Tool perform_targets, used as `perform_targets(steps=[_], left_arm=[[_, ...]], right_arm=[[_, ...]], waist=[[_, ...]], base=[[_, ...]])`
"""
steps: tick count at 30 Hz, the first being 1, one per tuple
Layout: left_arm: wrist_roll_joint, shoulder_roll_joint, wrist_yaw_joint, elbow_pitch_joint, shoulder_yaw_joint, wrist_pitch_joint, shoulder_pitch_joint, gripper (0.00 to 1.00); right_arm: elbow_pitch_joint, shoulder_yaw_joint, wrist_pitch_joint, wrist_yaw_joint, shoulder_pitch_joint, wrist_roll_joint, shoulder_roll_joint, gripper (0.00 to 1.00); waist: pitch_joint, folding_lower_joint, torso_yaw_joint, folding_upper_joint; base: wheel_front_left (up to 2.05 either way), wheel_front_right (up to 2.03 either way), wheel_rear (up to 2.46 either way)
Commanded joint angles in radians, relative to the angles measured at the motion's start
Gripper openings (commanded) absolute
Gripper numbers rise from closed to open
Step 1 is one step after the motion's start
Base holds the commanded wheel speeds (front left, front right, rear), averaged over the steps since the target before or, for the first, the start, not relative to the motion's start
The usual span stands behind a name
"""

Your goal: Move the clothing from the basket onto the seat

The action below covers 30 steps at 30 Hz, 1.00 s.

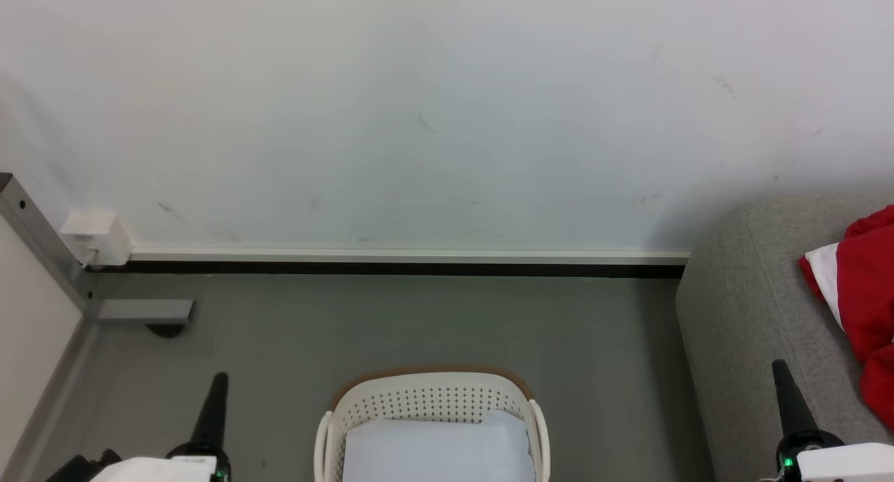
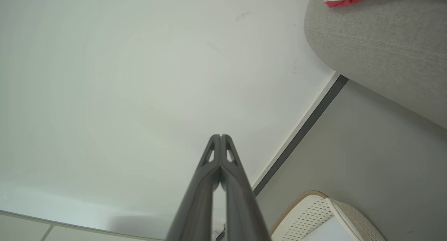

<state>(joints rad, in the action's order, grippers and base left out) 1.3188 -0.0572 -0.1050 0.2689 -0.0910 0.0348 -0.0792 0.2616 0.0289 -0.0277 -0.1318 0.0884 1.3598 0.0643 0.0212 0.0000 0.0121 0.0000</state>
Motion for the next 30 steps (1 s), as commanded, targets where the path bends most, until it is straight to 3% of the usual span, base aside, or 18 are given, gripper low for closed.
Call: perform_targets(steps=[1,30], left_arm=[[0.019,-0.003,-0.006,-0.01,-0.006,0.005,-0.018,0.0],[0.233,0.004,-0.023,-0.022,-0.021,0.064,-0.03,0.0]], right_arm=[[-0.009,0.008,-0.006,0.001,0.02,0.019,0.001,0.0],[-0.018,0.067,-0.067,0.002,0.023,0.203,-0.008,0.0]], waist=[[-0.001,0.0,0.0,0.0],[-0.018,0.0,-0.009,0.0]], base=[[0.0,0.0,0.0],[0.0,0.0,0.0]])
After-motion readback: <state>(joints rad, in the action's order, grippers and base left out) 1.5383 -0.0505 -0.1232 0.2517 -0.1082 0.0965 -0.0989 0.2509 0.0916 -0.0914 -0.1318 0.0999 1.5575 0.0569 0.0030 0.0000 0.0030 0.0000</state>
